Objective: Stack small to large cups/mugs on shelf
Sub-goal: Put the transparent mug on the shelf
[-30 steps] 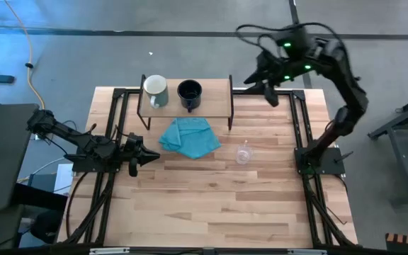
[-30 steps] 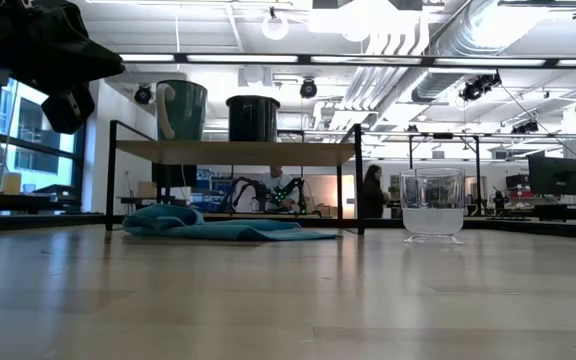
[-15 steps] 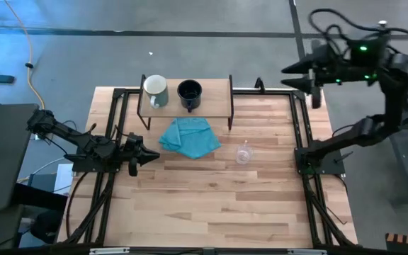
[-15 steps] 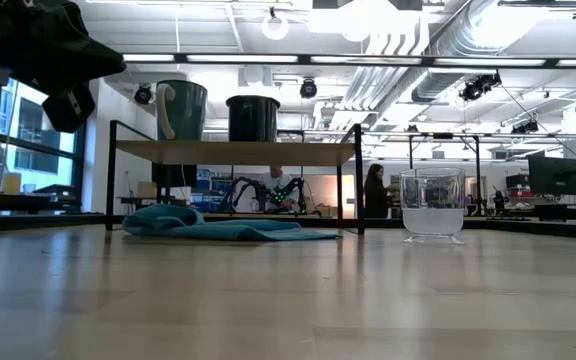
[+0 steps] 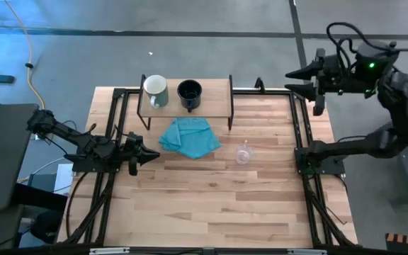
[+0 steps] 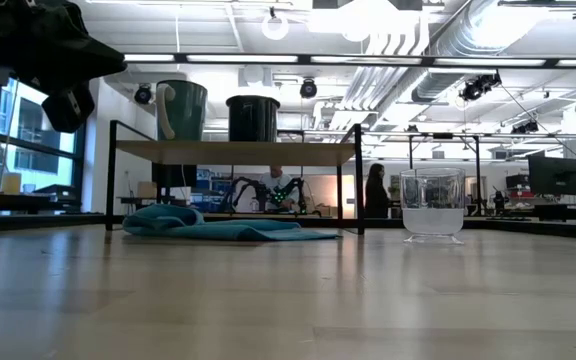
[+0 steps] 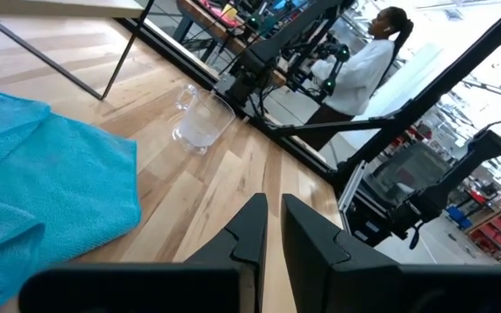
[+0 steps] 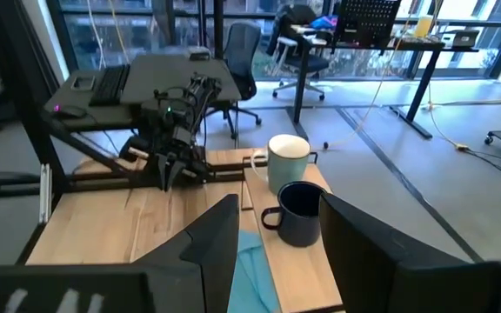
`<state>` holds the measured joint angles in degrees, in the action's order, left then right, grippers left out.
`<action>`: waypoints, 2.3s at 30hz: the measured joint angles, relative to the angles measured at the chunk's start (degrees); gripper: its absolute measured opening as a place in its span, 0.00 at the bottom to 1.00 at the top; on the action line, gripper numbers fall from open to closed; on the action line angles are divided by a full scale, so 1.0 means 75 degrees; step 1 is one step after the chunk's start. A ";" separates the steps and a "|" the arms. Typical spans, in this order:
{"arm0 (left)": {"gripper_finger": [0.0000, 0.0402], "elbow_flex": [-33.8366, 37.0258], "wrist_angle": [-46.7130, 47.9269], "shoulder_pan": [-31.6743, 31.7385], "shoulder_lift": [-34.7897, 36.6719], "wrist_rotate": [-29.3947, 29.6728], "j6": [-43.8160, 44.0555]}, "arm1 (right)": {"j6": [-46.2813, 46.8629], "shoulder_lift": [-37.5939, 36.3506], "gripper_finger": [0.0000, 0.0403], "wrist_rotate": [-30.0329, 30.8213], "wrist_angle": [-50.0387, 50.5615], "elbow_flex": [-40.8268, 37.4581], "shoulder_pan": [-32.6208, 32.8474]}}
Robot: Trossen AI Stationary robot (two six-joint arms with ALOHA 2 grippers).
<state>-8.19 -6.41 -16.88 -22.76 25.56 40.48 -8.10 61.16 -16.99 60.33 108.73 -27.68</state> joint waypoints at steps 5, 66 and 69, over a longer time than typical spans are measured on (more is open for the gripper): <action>0.06 0.0000 0.0002 -0.0001 -0.0001 0.0000 0.0044 | 0.0412 -0.0798 0.38 -0.0006 -0.1510 -0.1883 0.0000; 0.06 0.0000 0.0060 -0.0003 0.0002 0.0332 0.0102 | 0.1403 0.1149 0.38 0.0391 -0.3559 -0.8353 0.2610; 0.06 0.0000 0.0063 0.0000 0.0000 0.0316 0.0239 | 0.1182 0.1129 0.38 0.0495 -0.3657 -0.8353 0.2379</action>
<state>-8.19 -5.93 -16.88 -22.76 27.93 42.28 0.76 69.63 -13.28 32.90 46.09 -9.84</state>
